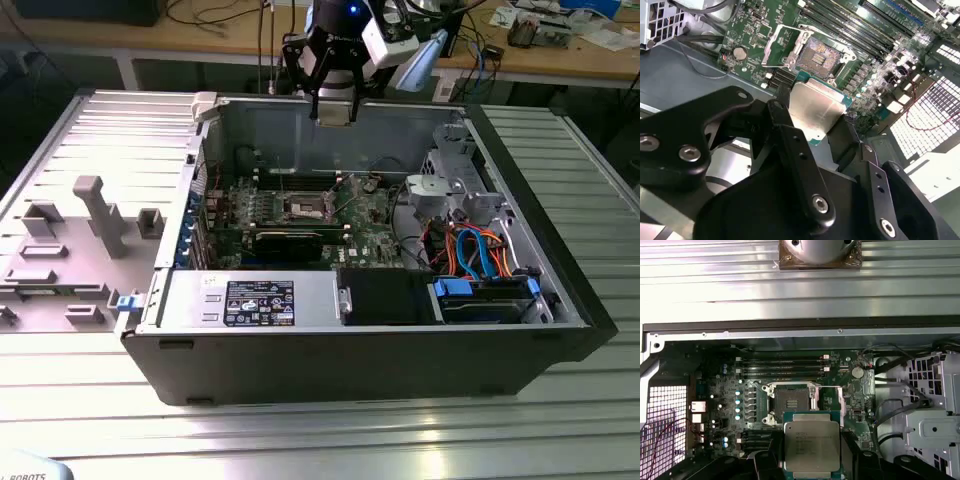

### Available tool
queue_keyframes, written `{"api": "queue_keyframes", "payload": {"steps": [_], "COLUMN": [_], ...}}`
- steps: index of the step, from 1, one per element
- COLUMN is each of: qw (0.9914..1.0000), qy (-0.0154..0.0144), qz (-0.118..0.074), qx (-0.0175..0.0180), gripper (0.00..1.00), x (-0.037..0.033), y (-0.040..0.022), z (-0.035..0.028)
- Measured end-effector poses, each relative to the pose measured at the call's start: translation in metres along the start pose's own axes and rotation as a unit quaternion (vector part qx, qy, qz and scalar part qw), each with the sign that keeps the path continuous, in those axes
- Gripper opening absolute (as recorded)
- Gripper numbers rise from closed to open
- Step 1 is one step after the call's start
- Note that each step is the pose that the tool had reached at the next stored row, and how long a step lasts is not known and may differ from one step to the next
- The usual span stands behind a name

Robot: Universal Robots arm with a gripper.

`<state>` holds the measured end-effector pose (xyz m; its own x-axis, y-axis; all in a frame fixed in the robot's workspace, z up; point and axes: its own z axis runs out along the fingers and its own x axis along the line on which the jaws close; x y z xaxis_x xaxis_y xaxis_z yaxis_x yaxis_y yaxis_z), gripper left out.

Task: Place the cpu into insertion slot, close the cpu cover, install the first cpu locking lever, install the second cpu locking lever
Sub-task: 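Place the cpu into insertion slot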

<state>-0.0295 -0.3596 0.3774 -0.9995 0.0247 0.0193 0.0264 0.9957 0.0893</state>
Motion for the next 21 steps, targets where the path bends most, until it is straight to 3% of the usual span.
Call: {"api": "queue_keyframes", "payload": {"steps": [13, 17, 21], "qw": [1.00000, 0.99984, 0.99979], "qy": [-0.0001, -0.0016, -0.0019], "qz": [0.001, 0.018, 0.021], "qx": [0.0000, -0.0003, -0.0004], "gripper": [0.54, 0.54, 0.54], "x": [0.0000, 0.0000, 0.0000], "y": [0.0000, 0.0000, 0.0000], "z": [0.0000, 0.0001, 0.0001]}}
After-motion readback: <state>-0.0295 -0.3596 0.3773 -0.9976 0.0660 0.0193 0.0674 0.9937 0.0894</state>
